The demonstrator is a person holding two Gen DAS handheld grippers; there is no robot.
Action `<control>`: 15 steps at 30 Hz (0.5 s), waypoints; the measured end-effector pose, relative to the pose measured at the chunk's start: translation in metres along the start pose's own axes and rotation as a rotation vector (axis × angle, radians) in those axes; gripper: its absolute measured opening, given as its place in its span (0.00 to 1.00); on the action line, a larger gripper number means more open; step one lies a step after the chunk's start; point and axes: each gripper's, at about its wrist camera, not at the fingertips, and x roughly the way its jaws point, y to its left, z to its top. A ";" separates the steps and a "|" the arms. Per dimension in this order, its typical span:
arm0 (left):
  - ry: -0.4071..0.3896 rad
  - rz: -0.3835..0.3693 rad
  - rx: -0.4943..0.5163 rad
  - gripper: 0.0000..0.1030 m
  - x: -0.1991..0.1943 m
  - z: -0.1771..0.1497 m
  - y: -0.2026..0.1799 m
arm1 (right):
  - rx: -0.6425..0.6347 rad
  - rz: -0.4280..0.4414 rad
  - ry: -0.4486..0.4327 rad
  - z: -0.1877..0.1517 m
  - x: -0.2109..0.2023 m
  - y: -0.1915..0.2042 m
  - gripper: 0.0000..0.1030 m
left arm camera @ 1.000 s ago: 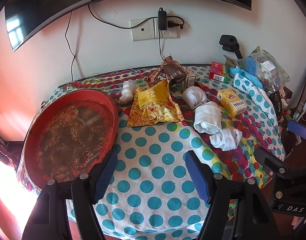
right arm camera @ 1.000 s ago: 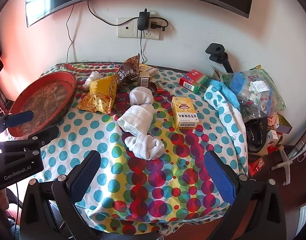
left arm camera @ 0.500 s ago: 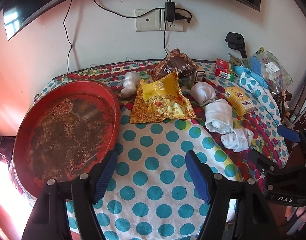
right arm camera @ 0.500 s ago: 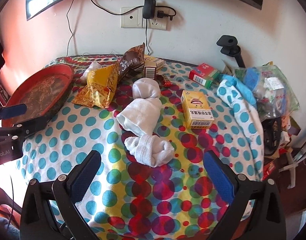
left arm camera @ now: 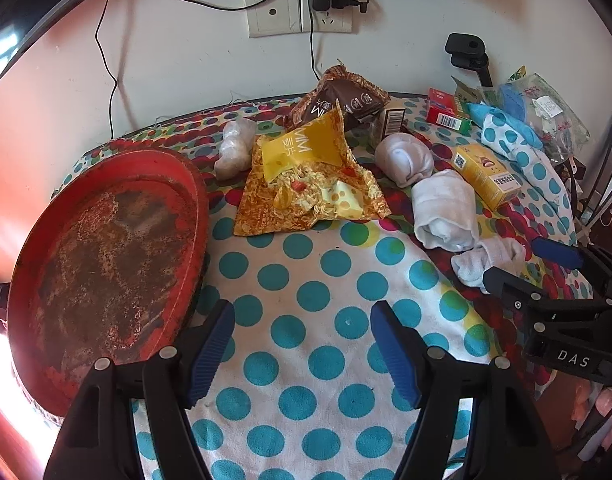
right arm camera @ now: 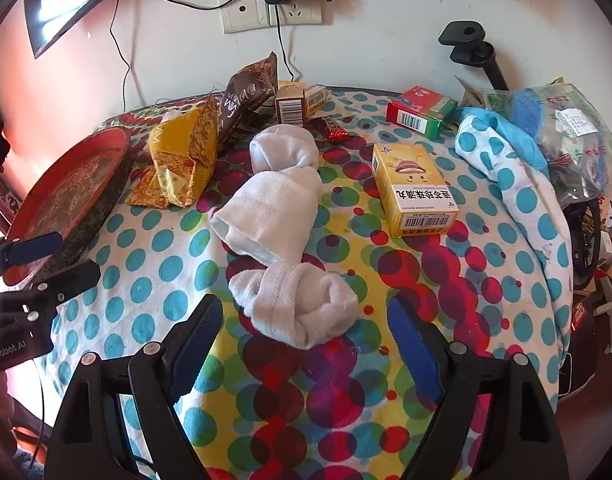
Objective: Organize objects
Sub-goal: 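Move the right tool to the knotted white sock while the left approaches the rolled sock, then close the right tool on the knotted white sock while the left grasps the rolled white sock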
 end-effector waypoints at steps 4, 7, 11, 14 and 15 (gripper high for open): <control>0.009 0.014 0.021 0.70 0.008 0.001 -0.004 | 0.001 0.018 0.005 0.003 0.010 0.000 0.59; 0.022 0.026 0.033 0.70 0.014 0.003 -0.008 | 0.005 0.043 0.031 0.002 0.019 0.000 0.58; 0.025 0.032 0.043 0.70 0.019 0.004 -0.012 | -0.011 0.045 0.014 -0.002 0.020 0.001 0.54; 0.041 0.029 0.044 0.70 0.024 0.006 -0.017 | -0.020 0.053 0.003 -0.003 0.019 0.001 0.45; 0.045 0.027 0.048 0.70 0.025 0.006 -0.019 | -0.028 0.050 -0.001 -0.003 0.018 0.002 0.44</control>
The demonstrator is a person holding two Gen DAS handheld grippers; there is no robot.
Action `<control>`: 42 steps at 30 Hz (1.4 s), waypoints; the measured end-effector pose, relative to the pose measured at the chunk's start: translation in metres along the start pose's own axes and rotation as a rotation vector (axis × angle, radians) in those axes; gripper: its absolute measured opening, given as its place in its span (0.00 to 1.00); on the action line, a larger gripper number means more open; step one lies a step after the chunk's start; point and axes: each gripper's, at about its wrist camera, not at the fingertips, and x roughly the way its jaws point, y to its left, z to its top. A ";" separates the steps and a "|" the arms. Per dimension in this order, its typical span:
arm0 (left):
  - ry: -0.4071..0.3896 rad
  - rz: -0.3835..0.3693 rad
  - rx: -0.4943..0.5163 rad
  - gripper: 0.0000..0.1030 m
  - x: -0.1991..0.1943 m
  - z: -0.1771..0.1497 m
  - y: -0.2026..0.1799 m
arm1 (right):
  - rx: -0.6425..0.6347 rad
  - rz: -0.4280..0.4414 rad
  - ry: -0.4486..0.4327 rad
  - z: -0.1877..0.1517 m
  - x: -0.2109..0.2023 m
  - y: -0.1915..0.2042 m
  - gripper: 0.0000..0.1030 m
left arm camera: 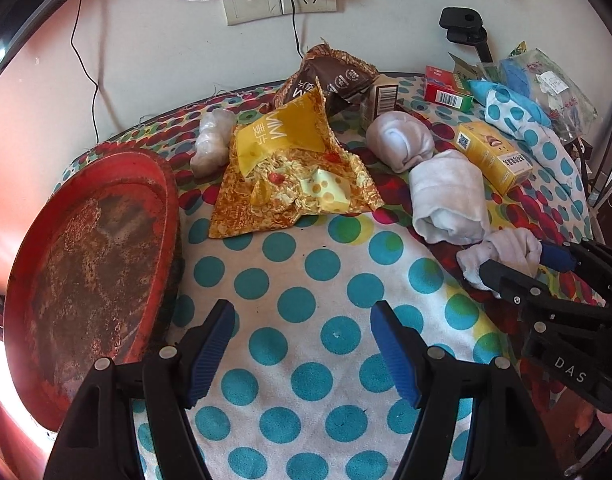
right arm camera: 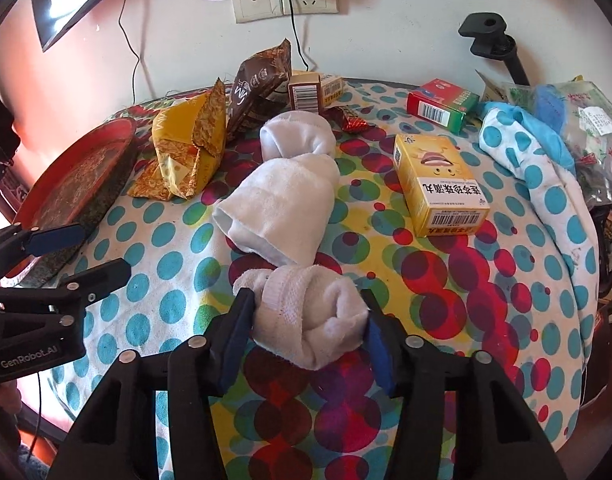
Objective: Organize objects
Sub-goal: 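Close the right tool on the knotted white sock while the left grasps the rolled white sock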
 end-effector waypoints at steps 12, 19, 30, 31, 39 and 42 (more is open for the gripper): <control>0.005 0.005 0.029 0.70 0.006 0.008 -0.022 | 0.001 -0.013 -0.031 -0.008 -0.011 -0.007 0.40; 0.003 -0.084 0.031 0.70 0.008 0.024 -0.038 | 0.031 -0.040 -0.035 -0.017 -0.018 -0.021 0.40; -0.045 -0.120 0.092 0.71 0.014 0.062 -0.074 | 0.078 -0.046 -0.041 -0.028 -0.024 -0.038 0.40; -0.042 -0.121 0.091 0.70 0.016 0.065 -0.076 | 0.078 -0.047 -0.041 -0.028 -0.024 -0.038 0.40; -0.014 -0.136 0.086 0.71 0.047 0.070 -0.086 | 0.083 -0.041 -0.040 -0.028 -0.023 -0.038 0.41; -0.007 -0.151 0.087 0.71 0.053 0.066 -0.087 | 0.080 -0.035 -0.038 -0.029 -0.022 -0.038 0.42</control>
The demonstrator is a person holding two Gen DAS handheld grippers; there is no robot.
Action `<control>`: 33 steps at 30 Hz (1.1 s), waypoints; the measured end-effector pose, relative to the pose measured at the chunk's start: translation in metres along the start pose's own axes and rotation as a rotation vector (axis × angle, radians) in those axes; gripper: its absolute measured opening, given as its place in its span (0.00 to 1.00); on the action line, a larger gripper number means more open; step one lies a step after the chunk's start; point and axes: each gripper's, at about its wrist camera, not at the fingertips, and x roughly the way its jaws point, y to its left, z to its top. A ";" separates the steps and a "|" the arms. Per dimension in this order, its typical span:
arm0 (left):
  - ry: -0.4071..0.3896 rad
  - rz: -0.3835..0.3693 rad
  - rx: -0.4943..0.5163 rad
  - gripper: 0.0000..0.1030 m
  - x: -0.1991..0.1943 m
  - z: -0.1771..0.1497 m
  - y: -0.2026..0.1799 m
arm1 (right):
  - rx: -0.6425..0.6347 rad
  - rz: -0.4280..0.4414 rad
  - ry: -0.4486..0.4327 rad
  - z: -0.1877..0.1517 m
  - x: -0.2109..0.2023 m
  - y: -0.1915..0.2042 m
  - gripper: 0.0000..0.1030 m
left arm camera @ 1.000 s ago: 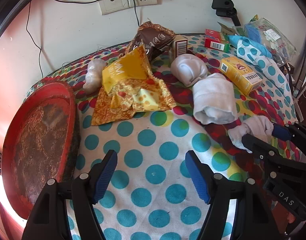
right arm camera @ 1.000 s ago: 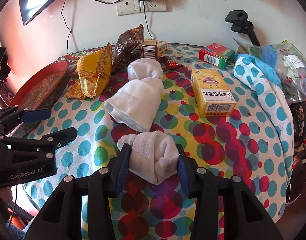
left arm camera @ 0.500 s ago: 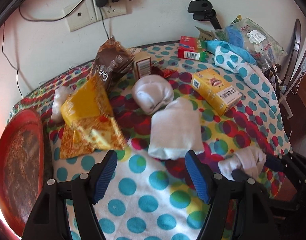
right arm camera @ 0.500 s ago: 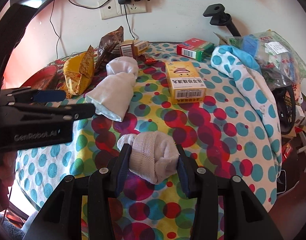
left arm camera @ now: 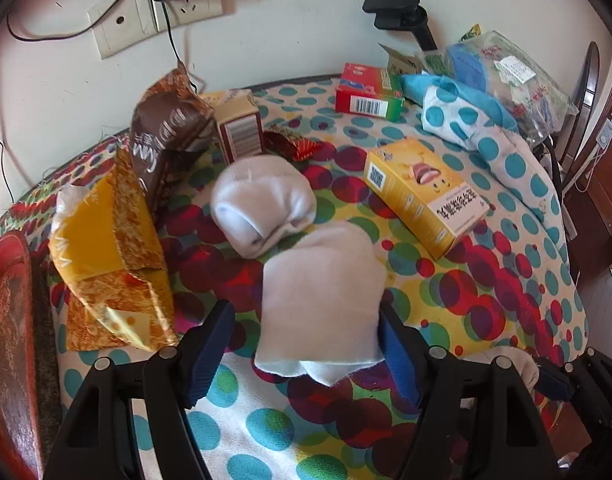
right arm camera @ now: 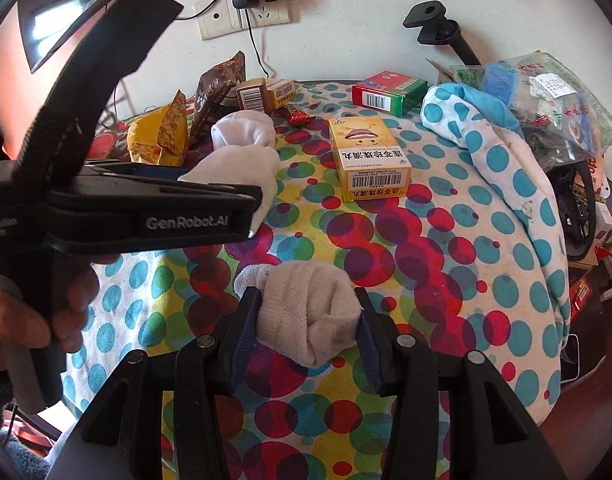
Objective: Organize objects
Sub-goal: 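Close the right tool on the knotted white sock while the left grasps the rolled white sock, then lift the rolled white sock with the left tool and carry it over the red tray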
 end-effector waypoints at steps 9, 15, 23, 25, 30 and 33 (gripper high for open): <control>-0.019 -0.051 -0.032 0.64 0.008 -0.004 0.001 | -0.011 0.007 0.020 0.000 0.005 0.000 0.48; -0.057 -0.046 0.065 0.31 0.002 -0.006 -0.018 | 0.001 0.004 0.010 -0.001 0.006 0.000 0.48; -0.059 -0.071 -0.005 0.26 -0.016 -0.012 -0.002 | -0.001 -0.005 0.000 -0.002 0.006 0.000 0.50; -0.062 -0.072 -0.022 0.26 -0.022 -0.017 0.006 | -0.002 -0.004 -0.001 -0.002 0.006 0.001 0.50; -0.057 -0.051 -0.087 0.26 -0.035 -0.029 0.029 | -0.001 -0.006 -0.003 -0.002 0.006 0.001 0.50; -0.060 -0.043 -0.109 0.26 -0.044 -0.038 0.044 | -0.001 -0.006 -0.005 -0.002 0.005 0.001 0.50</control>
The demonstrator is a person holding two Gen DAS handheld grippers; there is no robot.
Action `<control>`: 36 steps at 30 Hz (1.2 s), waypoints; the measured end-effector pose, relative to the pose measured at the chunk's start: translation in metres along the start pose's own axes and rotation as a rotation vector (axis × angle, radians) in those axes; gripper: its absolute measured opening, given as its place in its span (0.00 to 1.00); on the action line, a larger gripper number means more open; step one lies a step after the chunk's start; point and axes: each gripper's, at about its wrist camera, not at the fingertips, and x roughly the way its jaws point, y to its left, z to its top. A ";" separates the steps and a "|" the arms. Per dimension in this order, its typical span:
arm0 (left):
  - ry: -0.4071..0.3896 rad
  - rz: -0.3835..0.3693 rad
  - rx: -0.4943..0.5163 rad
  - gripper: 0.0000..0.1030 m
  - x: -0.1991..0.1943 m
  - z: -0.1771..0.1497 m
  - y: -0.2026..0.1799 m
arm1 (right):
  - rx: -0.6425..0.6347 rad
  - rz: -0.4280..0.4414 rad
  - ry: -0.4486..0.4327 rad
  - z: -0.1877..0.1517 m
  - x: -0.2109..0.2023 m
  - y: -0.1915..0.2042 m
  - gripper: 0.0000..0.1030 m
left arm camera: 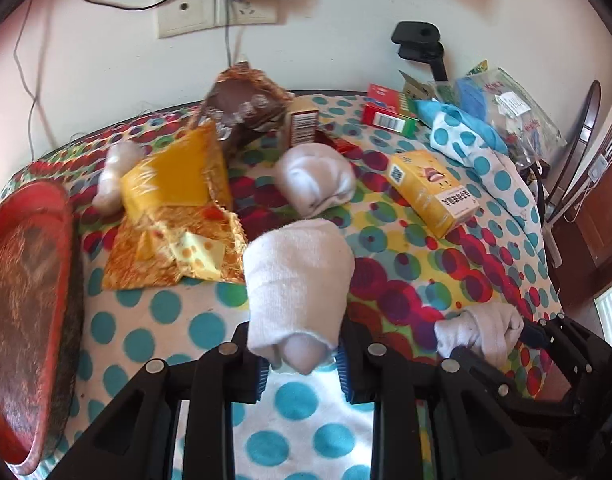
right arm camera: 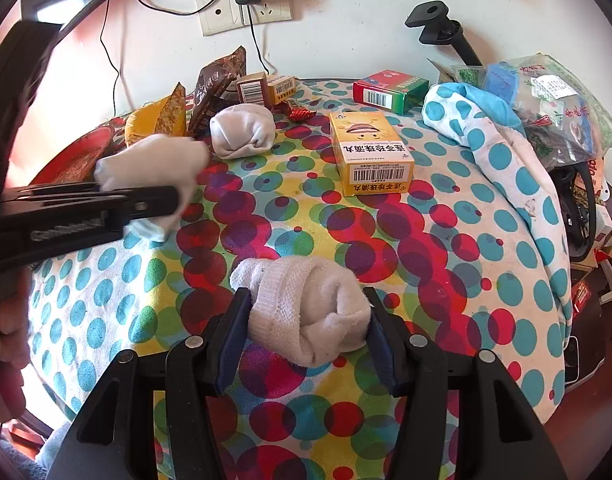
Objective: Organize objects
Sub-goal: 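Lift the rolled white sock with the left tool and carry it over the red tray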
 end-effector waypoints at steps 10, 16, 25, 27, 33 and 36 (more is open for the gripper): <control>-0.059 0.074 -0.049 0.26 -0.049 -0.010 0.065 | 0.000 -0.006 -0.002 -0.001 0.000 0.000 0.51; -0.113 0.135 -0.104 0.26 -0.081 -0.003 0.113 | -0.006 -0.016 -0.002 -0.001 0.000 0.002 0.52; -0.109 0.256 -0.203 0.26 -0.096 -0.007 0.194 | -0.009 -0.021 0.000 0.000 0.000 0.003 0.52; -0.096 0.283 -0.209 0.26 -0.095 -0.008 0.211 | -0.009 -0.022 0.000 0.000 0.000 0.004 0.52; -0.059 0.319 -0.246 0.26 -0.081 -0.007 0.261 | -0.008 -0.023 0.000 0.000 0.000 0.004 0.52; -0.023 0.344 -0.262 0.26 -0.071 -0.005 0.286 | -0.008 -0.024 0.001 0.000 0.000 0.004 0.52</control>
